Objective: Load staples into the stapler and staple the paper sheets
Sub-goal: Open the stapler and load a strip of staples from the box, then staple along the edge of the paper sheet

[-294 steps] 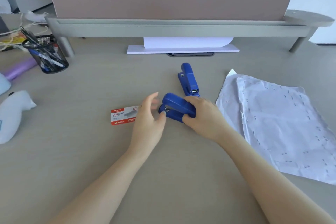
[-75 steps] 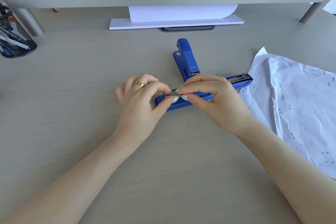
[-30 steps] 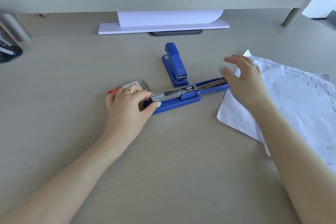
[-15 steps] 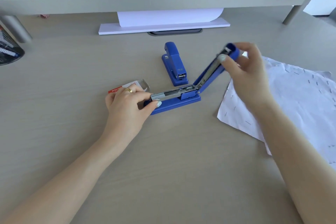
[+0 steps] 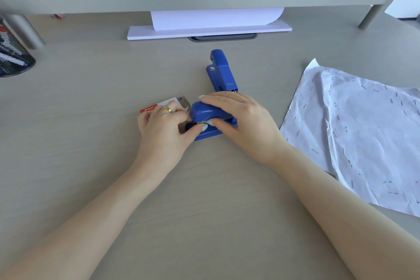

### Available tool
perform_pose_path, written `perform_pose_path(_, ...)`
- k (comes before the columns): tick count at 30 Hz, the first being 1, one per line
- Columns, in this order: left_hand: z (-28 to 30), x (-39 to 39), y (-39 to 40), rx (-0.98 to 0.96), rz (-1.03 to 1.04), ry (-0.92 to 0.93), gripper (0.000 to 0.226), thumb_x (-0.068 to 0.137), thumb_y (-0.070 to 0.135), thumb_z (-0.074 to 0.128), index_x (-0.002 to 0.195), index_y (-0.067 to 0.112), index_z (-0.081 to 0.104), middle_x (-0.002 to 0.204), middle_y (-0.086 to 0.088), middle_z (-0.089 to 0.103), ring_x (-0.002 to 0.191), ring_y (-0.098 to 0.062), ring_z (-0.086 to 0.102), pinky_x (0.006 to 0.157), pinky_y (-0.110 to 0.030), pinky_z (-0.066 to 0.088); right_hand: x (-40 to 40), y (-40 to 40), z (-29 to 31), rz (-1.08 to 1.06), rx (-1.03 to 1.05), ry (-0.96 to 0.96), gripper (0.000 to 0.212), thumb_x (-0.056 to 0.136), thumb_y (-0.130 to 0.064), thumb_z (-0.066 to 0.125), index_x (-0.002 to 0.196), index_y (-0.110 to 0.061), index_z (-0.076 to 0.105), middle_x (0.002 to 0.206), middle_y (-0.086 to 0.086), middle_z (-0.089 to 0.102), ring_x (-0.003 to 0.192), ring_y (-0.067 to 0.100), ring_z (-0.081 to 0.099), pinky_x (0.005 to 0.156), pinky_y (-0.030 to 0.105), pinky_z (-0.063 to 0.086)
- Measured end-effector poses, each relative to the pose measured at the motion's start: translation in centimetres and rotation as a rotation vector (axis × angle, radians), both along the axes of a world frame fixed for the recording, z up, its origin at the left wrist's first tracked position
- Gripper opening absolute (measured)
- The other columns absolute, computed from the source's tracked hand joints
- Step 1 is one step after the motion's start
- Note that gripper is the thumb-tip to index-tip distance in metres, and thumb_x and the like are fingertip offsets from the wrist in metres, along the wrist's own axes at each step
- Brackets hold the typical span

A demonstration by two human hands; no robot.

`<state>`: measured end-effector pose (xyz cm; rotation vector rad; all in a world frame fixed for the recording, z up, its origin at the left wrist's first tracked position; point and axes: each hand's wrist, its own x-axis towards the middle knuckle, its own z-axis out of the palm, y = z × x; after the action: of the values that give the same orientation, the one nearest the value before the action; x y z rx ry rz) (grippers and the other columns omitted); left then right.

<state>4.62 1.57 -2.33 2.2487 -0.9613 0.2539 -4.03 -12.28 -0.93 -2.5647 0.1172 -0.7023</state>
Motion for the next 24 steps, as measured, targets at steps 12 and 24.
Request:
perform_pose_path(12, 0.2, -2.8, 0.5, 0.140, -0.196, -0.259, 0.034, 0.075, 0.052, 0.051, 0.063, 0.024, 0.065, 0.064, 0.006, 0.054, 0.075, -0.018, 0.051, 0.084, -0.031, 0.026, -2.4, 2.5, 1.8, -0.198, 0.116, 0.163, 0.035, 0.081, -0.043, 0.062, 0.105, -0.018, 0.065, 0.127, -0.006, 0.053, 0.113, 0.019, 0.042, 0.085, 0.014, 0.025)
perform_pose_path(24, 3.2, -2.8, -3.9, 0.221, -0.529, 0.006, 0.077, 0.072, 0.040, 0.072, 0.137, 0.023, 0.033, 0.132, 0.005, 0.049, 0.123, -0.017, 0.040, 0.091, -0.021, 0.025, -6.9, -2.0, 2.1, 0.086, 0.702, 0.134, 0.031, 0.073, -0.001, 0.047, 0.095, -0.022, 0.046, 0.141, -0.010, 0.040, 0.131, 0.005, 0.040, 0.093, 0.028, 0.044)
